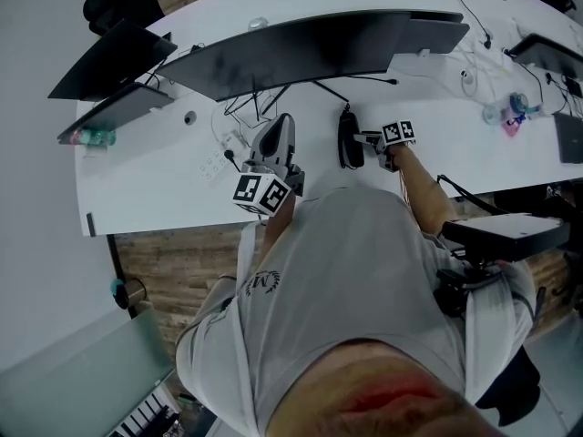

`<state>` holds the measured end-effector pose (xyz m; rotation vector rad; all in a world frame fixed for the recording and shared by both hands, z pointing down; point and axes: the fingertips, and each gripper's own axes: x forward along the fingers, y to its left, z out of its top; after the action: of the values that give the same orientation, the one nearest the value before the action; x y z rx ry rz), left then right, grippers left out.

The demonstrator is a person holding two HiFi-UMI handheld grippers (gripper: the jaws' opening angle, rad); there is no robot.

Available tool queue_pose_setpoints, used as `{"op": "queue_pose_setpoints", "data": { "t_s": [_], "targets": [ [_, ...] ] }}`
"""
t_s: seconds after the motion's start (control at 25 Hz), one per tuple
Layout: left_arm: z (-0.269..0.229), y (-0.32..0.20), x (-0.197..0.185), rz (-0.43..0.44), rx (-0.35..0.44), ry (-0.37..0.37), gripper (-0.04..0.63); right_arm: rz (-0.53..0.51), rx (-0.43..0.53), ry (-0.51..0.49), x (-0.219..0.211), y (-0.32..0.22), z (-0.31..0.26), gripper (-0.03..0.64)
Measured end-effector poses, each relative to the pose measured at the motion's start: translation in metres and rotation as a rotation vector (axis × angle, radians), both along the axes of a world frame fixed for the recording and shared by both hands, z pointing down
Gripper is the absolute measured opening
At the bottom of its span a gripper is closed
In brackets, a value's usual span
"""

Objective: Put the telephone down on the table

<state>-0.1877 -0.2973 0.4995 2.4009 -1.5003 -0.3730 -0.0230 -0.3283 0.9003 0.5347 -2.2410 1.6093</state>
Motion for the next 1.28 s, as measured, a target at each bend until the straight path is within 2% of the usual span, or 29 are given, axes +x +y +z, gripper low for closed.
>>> {"op": "queue_pose_setpoints", "data": {
  "t_s": [0.08,0.24,0.4,0.56,0.64,0.96,1.28],
  "targets": [
    [-0.002,0.001,0.002,0.0,0.002,-0.005,0.009,0.007,0.01,0.009,0.012,-0.001,0.001,0.242],
    [0.0,0.002,0.001,-0.008,-0.005,-0.007,0.011,-0.02,0.11,0.126,0.03,-0.014,-0.002,0.225],
    [0.002,0.002,0.001,-0.008,-0.009,-0.009,0.009,0.061,0.156,0.089,0.021,-0.033,-0.03,0.225],
    [-0.004,-0.001,0.003,-0.012,0.007,-0.016,0.011,0.043,0.257,0.126,0.006,-0.045,-0.063,0.214],
    [-0.008,-0.002,0.003,-0.017,0.02,-0.031,0.011,0.049,0.325,0.121,-0.003,-0.053,-0.093,0.162],
    [-0.028,-0.007,0.001,-0.017,0.059,-0.087,0.011,0.12,0.701,0.065,-0.019,-0.08,-0.263,0.158],
    [-0.069,-0.01,0.01,0.013,0.138,-0.14,0.011,0.266,1.018,0.021,-0.001,-0.062,-0.422,0.132]
  ]
}}
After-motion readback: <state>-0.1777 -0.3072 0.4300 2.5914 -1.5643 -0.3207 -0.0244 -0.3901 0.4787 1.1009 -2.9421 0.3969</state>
